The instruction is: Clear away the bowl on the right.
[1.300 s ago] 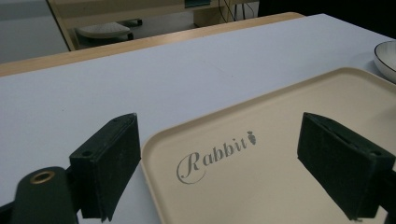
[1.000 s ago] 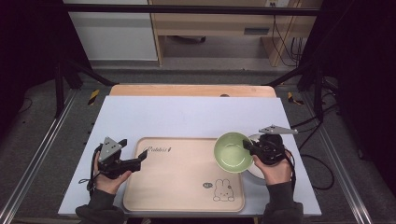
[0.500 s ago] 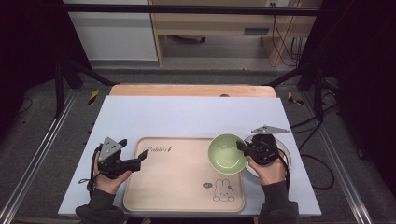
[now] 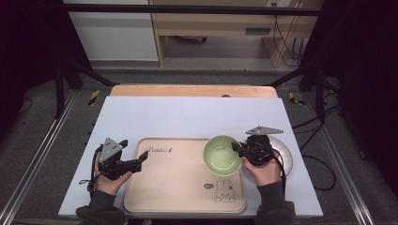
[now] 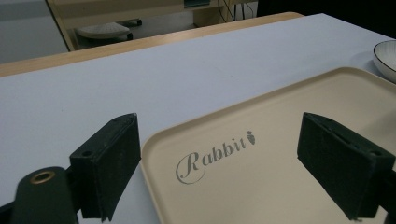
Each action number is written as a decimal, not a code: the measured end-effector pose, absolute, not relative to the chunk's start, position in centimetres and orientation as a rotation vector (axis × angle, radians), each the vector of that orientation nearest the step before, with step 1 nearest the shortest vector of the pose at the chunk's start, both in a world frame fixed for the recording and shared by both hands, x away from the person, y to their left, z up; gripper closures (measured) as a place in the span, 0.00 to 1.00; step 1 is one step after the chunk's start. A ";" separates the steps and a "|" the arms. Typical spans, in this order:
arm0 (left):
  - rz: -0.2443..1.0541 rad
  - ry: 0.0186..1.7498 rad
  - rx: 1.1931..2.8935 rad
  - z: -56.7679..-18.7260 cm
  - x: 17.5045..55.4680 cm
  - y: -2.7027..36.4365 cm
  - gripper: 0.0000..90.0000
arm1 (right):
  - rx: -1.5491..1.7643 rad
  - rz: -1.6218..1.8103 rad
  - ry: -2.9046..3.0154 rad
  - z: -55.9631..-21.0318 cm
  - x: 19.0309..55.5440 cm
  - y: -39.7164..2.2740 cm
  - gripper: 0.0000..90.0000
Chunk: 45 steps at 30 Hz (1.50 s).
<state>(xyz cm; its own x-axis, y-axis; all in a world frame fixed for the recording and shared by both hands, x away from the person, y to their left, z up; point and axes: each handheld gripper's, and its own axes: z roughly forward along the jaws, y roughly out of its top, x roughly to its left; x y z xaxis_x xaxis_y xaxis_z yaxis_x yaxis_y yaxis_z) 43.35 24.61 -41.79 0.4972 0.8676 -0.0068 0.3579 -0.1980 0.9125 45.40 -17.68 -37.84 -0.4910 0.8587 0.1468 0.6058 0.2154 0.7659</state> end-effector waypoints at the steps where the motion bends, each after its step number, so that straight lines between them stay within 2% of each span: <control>1: 0.661 1.034 1.776 -41.8 43.4 24.6 0.14 | 1.368 1.159 2.192 -37.9 45.4 -17.4 0.92; 45: 0.660 1.036 1.773 -41.8 43.4 24.7 0.14 | 1.315 1.194 2.316 -39.4 46.4 -12.4 0.92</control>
